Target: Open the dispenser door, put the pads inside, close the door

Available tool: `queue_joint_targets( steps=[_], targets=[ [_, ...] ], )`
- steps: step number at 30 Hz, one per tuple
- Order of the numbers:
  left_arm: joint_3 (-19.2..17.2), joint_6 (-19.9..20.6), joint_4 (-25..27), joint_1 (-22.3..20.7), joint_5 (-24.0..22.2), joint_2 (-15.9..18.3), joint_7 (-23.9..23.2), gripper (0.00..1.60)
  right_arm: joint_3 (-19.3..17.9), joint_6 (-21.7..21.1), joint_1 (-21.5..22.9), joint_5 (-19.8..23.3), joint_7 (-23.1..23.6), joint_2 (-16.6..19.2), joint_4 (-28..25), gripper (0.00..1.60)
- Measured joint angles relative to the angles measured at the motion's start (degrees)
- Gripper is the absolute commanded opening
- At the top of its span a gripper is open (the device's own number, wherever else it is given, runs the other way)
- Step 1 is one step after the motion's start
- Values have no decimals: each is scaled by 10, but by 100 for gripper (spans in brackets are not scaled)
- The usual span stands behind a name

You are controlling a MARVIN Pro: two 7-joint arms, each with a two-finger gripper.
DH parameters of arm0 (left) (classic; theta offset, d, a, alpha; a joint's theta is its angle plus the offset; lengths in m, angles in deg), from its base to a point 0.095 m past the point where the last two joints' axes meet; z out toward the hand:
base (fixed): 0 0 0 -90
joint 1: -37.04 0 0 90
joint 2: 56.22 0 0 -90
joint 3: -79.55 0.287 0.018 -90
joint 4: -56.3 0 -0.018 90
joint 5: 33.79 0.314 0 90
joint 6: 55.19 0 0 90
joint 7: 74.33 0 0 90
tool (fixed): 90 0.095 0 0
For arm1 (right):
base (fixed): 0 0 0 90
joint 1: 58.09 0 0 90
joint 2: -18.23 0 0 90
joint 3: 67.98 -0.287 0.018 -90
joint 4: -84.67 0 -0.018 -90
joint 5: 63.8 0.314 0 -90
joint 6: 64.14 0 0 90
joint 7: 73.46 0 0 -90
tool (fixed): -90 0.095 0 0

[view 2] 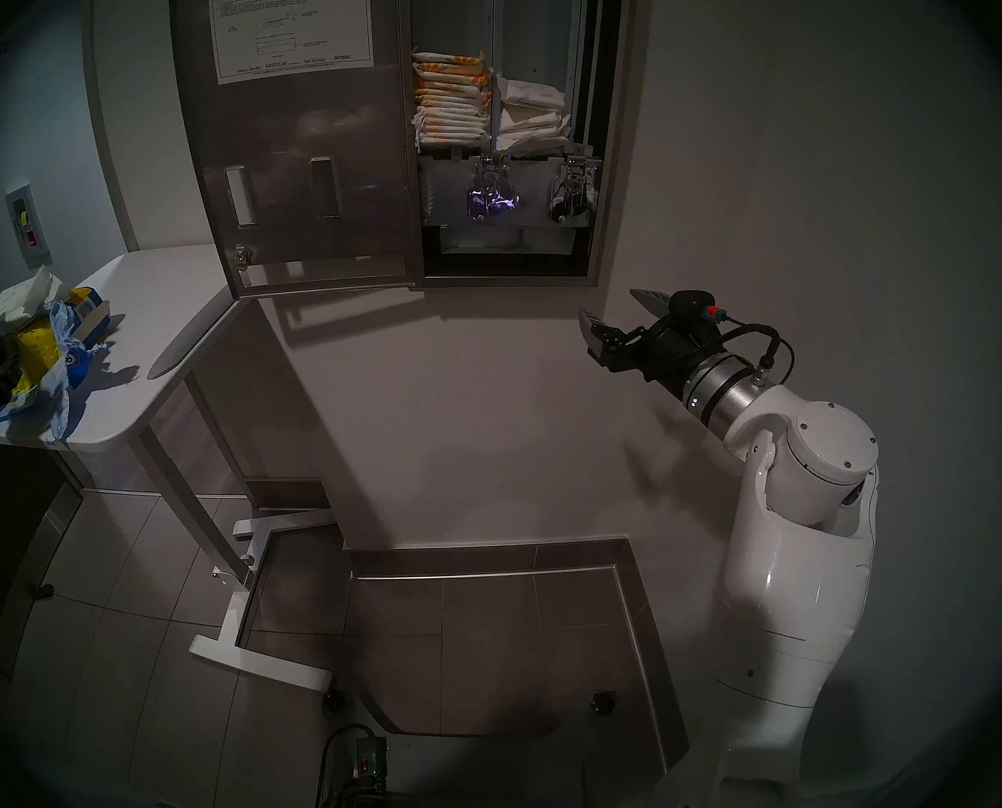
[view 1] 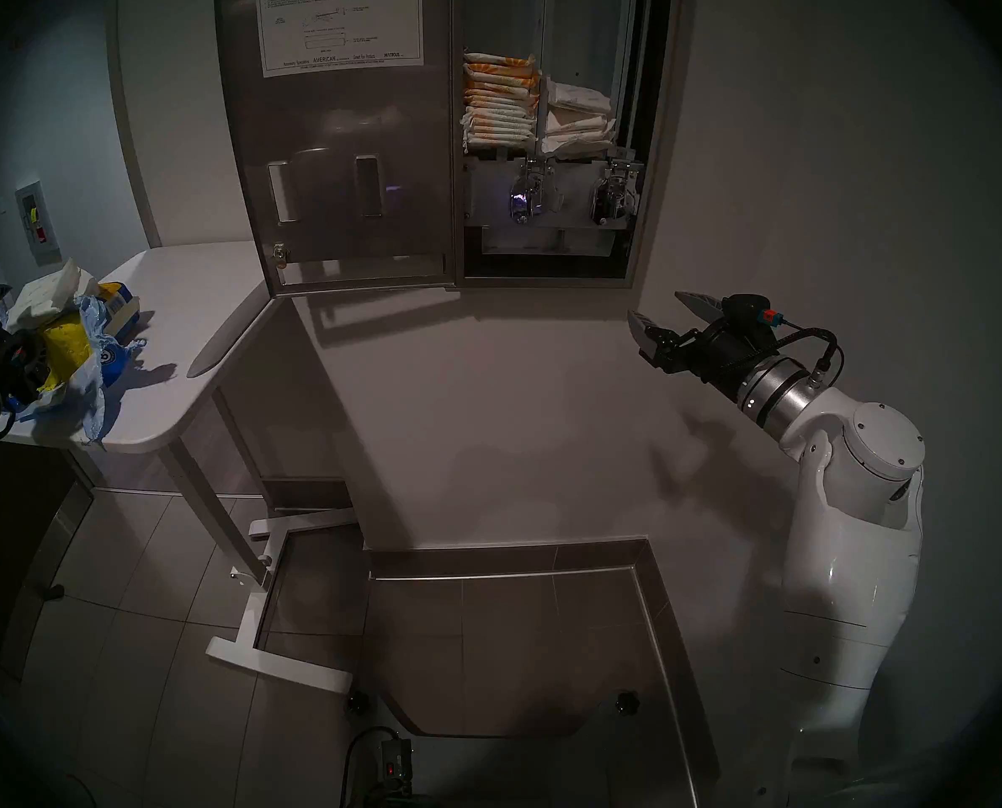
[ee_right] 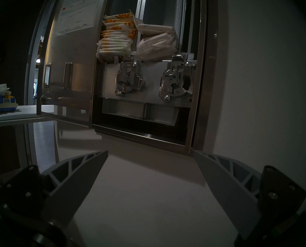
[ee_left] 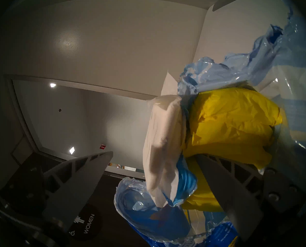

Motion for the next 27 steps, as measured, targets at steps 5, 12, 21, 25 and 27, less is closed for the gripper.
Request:
queue_joint_targets(
  steps=[5, 12, 21, 25, 27],
  targets=[
    [2, 6, -4, -3, 3, 2, 0, 65, 0, 0, 0, 0, 0, 0, 0, 160],
    [7, 8, -17, -6, 5, 5, 2, 68, 0, 0, 0, 0, 0, 0, 0, 160],
    [18, -6, -33, -11, 6, 6, 9, 0, 0, 0, 0, 0, 0, 0, 0, 160],
    [19, -10, -33, -12, 6, 6, 11, 0, 0, 0, 0, 0, 0, 0, 0, 160],
    [19, -13, -33, -13, 6, 6, 12, 0, 0, 0, 0, 0, 0, 0, 0, 160]
  ],
)
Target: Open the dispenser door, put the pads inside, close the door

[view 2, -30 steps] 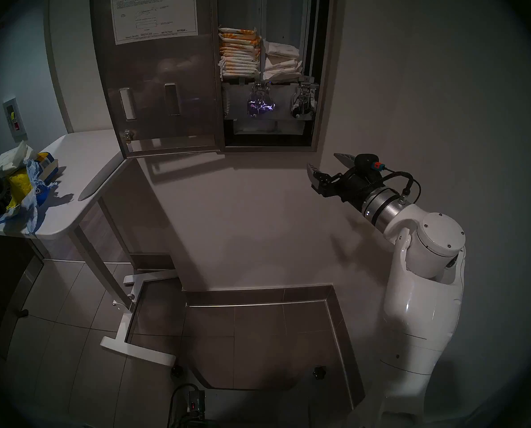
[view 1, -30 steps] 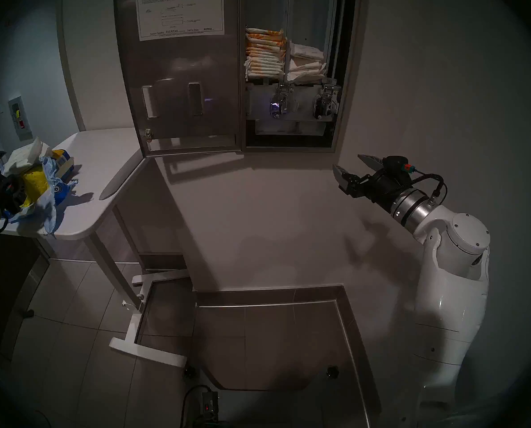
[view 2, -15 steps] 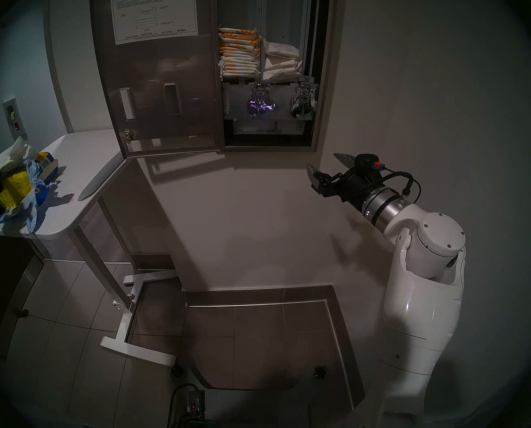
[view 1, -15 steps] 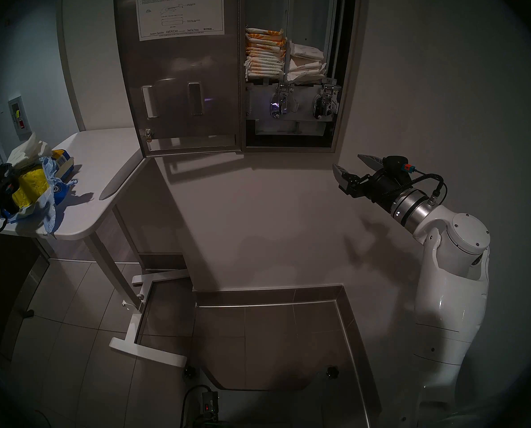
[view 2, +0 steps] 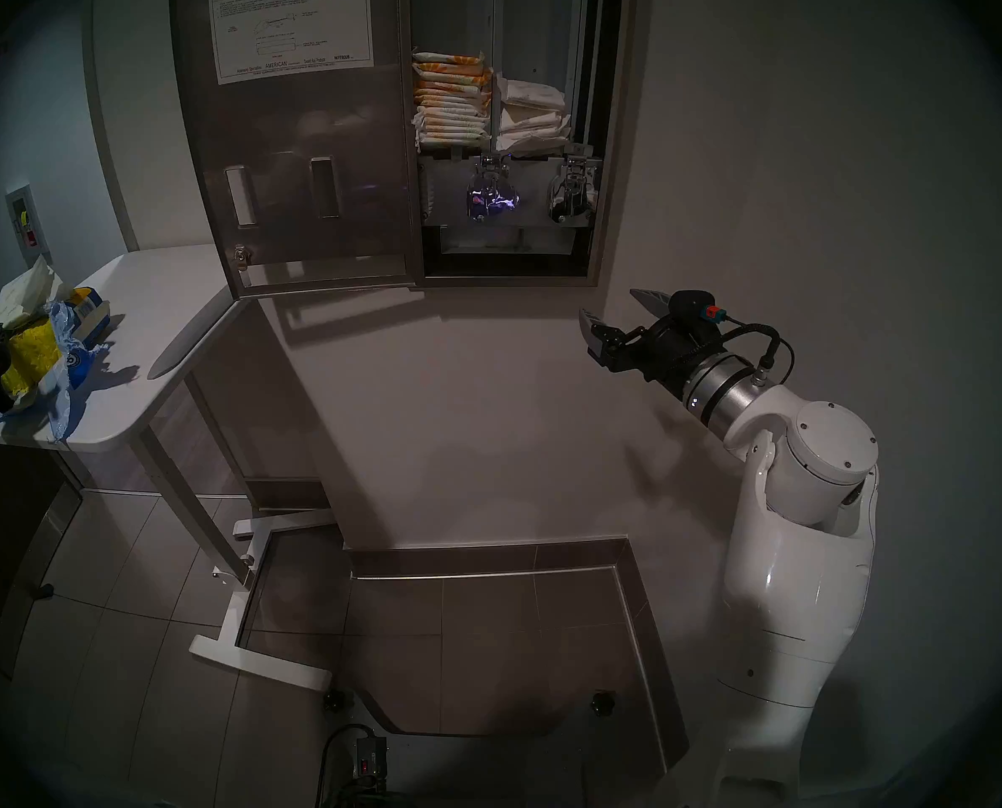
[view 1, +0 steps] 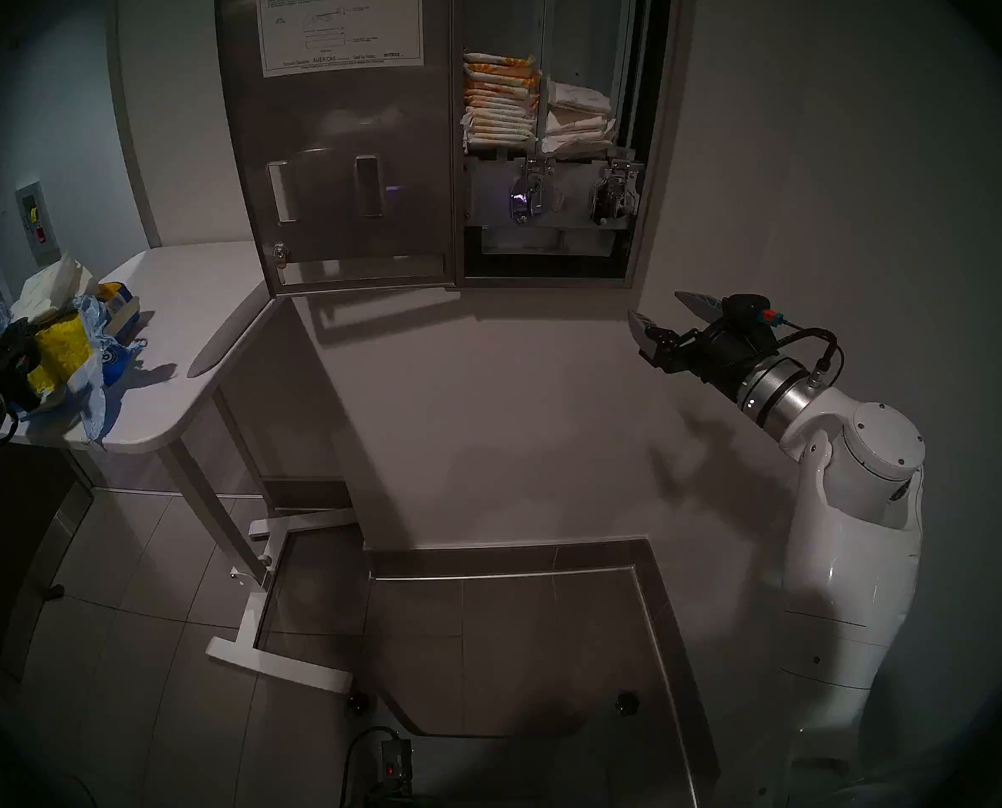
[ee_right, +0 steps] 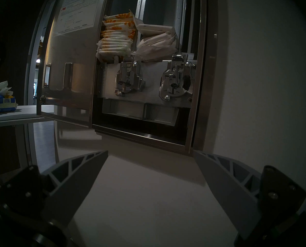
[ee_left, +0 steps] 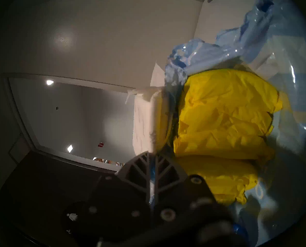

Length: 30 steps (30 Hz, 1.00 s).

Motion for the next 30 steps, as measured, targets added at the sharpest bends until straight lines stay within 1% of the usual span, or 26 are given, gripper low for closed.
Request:
queue_joint_targets(
  steps=[8, 20, 30],
  targets=[
    [0, -6, 6, -1, -1, -1, 0, 0, 0, 0, 0, 0, 0, 0, 0, 160],
    [-6, -13, 38, 0, -11, -10, -9, 0, 0, 0, 0, 0, 0, 0, 0, 160],
    [-10, -15, 47, 0, -15, -14, -11, 0, 0, 0, 0, 0, 0, 0, 0, 160]
  ],
)
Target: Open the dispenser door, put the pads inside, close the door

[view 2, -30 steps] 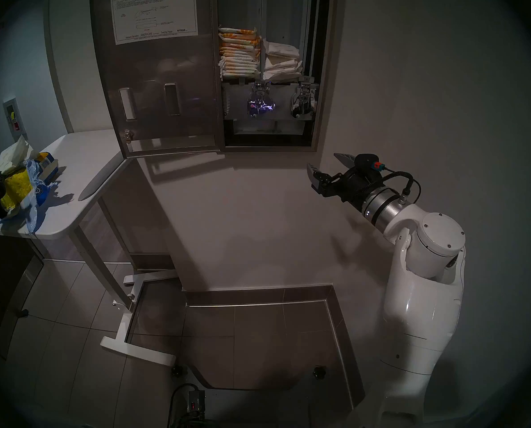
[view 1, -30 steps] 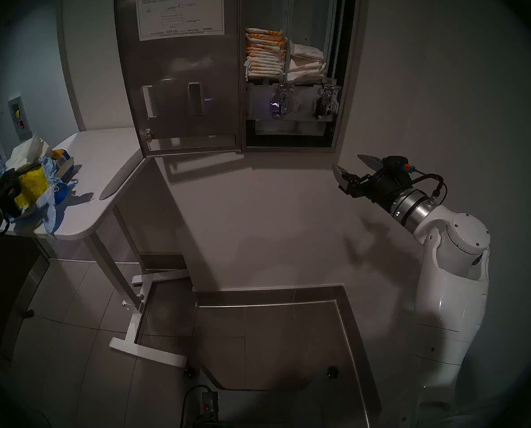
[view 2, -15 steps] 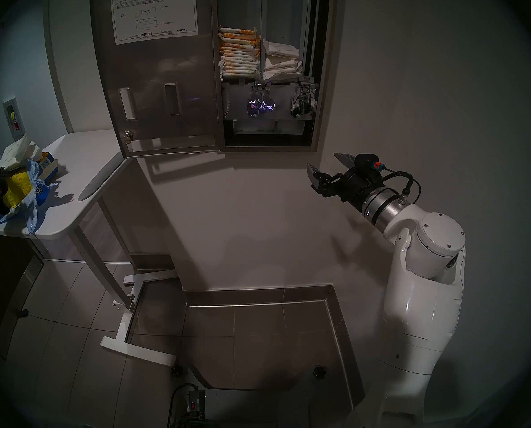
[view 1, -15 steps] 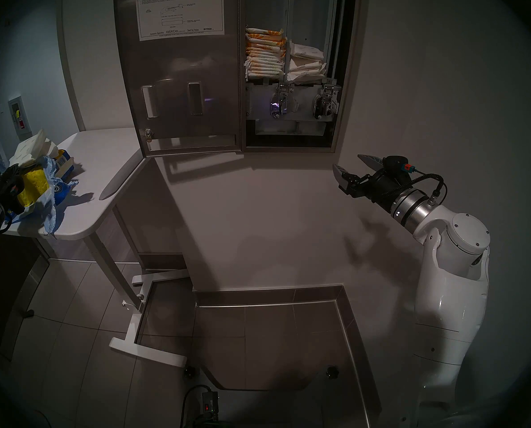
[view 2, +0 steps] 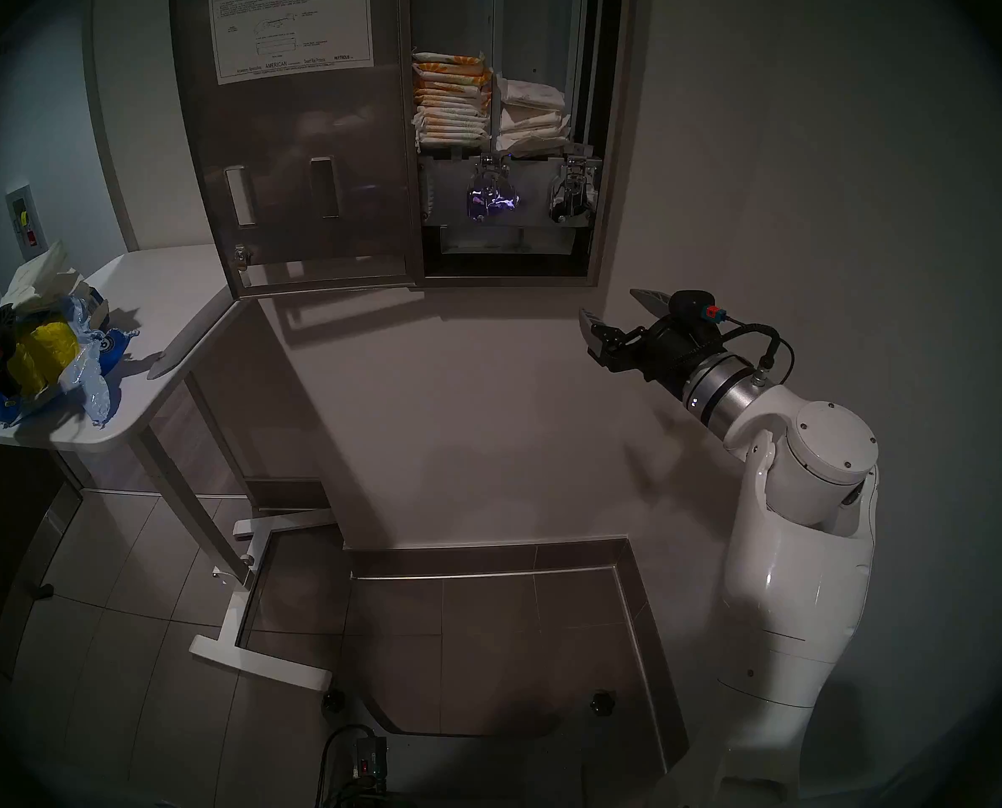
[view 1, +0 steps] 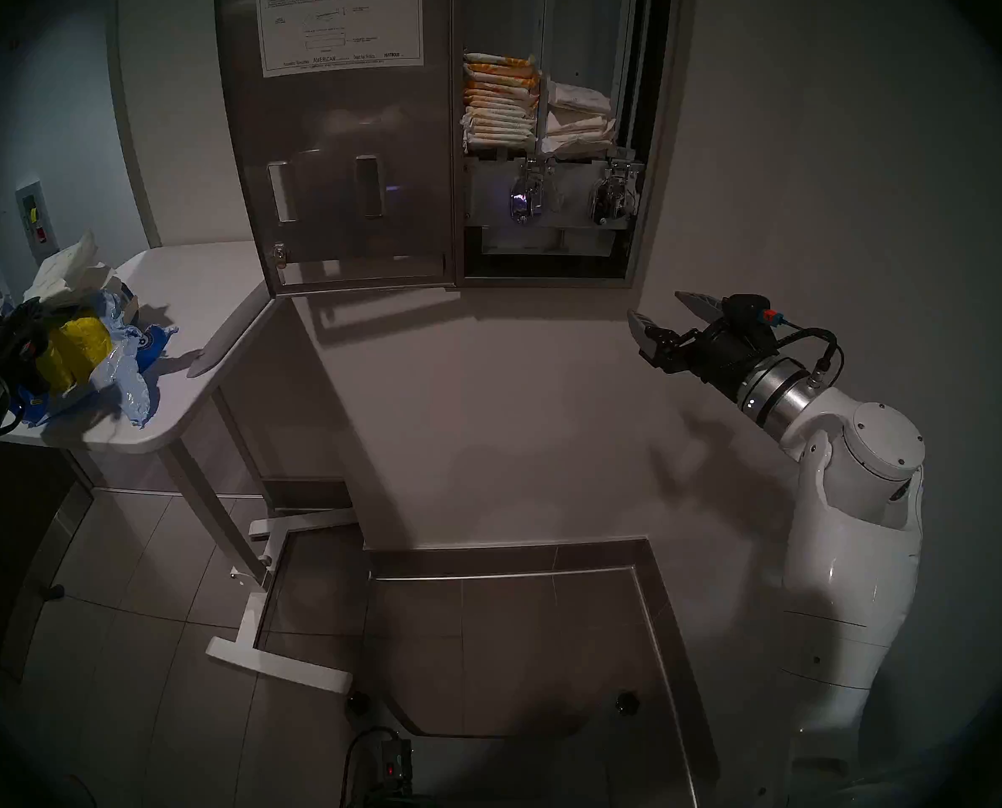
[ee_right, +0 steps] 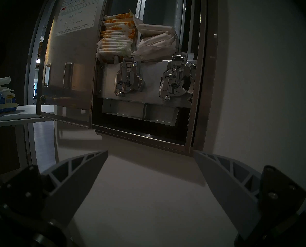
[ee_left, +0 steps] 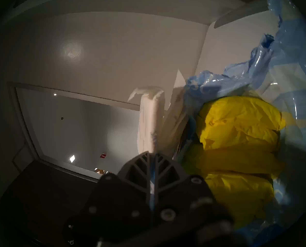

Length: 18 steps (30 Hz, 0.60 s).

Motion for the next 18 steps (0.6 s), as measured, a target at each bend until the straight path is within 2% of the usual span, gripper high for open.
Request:
queue_joint_targets(
  steps=[3, 5, 6, 7, 9, 18],
  targets=[
    [-1, 0, 0, 0, 0, -1, -1, 0, 0, 0, 0, 0, 0, 0, 0, 160],
    [-2, 0, 1, 0, 0, -1, -3, 65, 0, 0, 0, 0, 0, 0, 0, 160],
    [-3, 0, 1, 1, 0, -1, -5, 85, 0, 0, 0, 0, 0, 0, 0, 160],
    [-4, 0, 1, 1, 0, -1, -6, 131, 0, 0, 0, 0, 0, 0, 0, 160],
    [-6, 0, 2, 3, 1, -2, -9, 160, 0, 0, 0, 0, 0, 0, 0, 160],
    [-13, 0, 13, 8, 2, -7, -20, 160, 0, 0, 0, 0, 0, 0, 0, 160]
  ],
)
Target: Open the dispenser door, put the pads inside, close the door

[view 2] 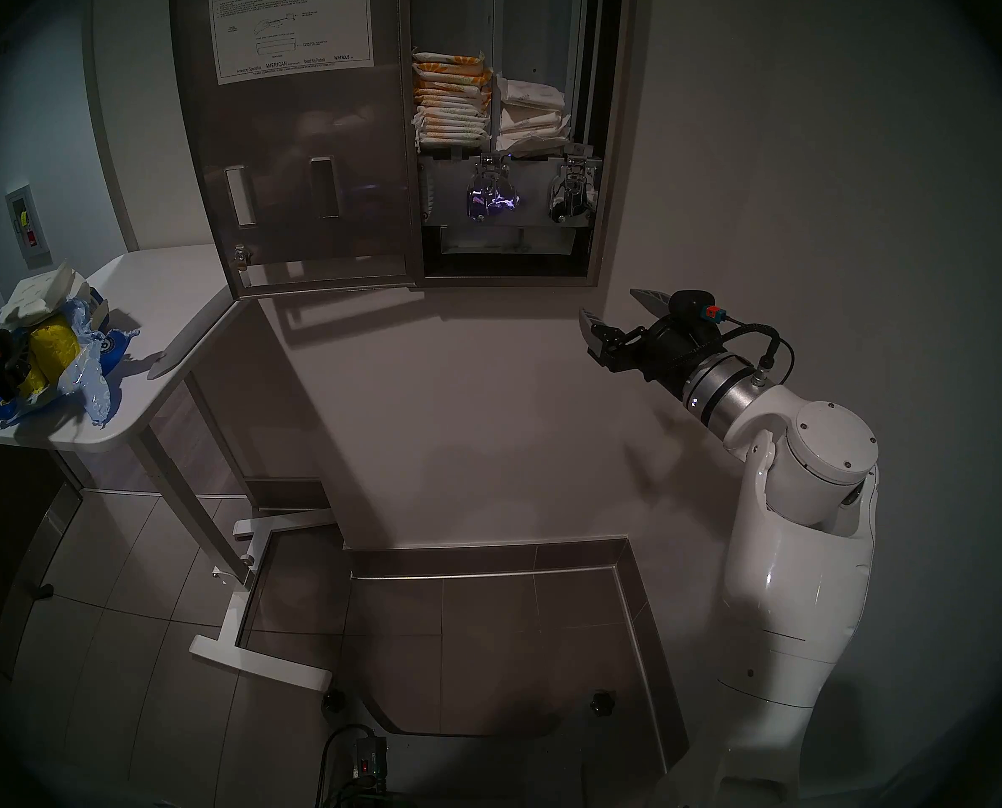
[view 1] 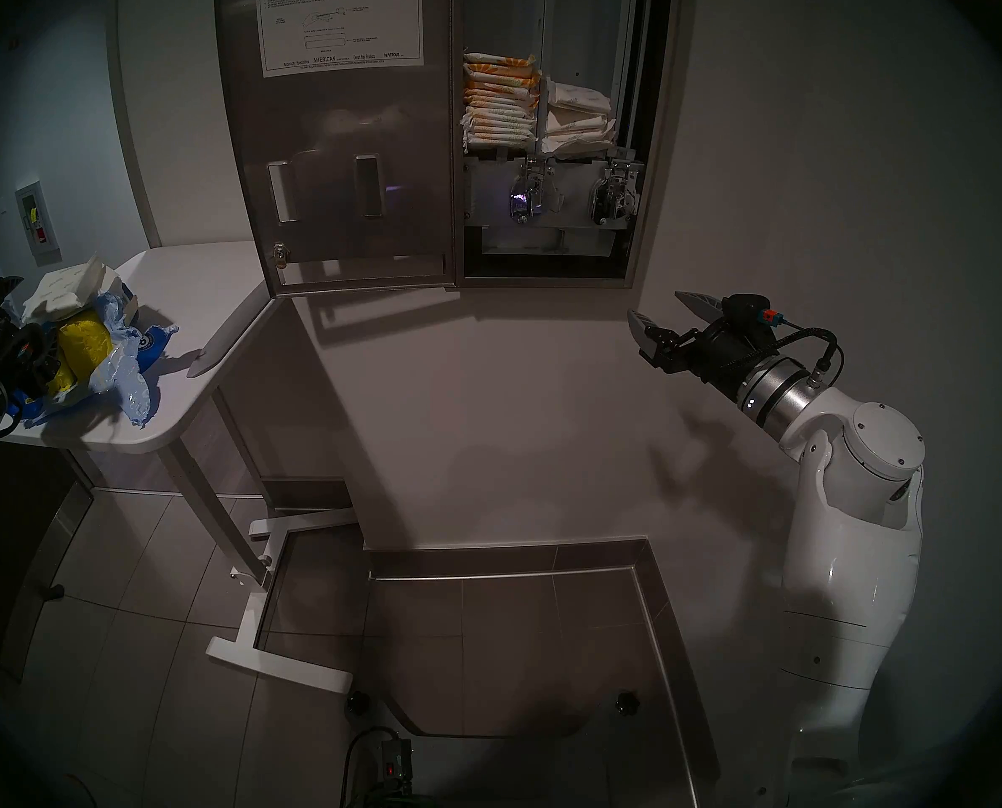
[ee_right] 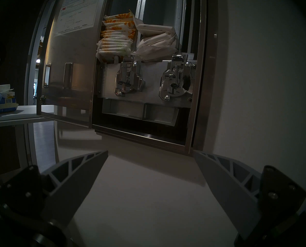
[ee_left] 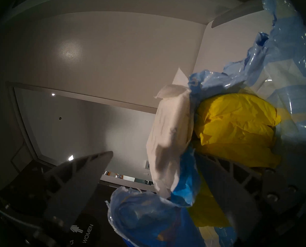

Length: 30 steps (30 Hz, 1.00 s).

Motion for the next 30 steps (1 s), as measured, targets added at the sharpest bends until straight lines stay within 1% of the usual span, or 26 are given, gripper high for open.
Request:
queue_joint_targets(
  steps=[7, 14, 20, 25, 30],
  targets=[
    [-7, 0, 25, 6, -6, -8, -21, 160, 0, 0, 0, 0, 0, 0, 0, 160],
    [-3, 3, 45, 5, -11, -12, -32, 160, 0, 0, 0, 0, 0, 0, 0, 160],
    [18, 14, 41, -5, -3, -7, -18, 160, 0, 0, 0, 0, 0, 0, 0, 160],
    [45, 21, 28, -18, 8, 1, -1, 160, 0, 0, 0, 0, 0, 0, 0, 160],
    [57, 26, 20, -28, 16, 7, 11, 160, 0, 0, 0, 0, 0, 0, 0, 160]
  ],
)
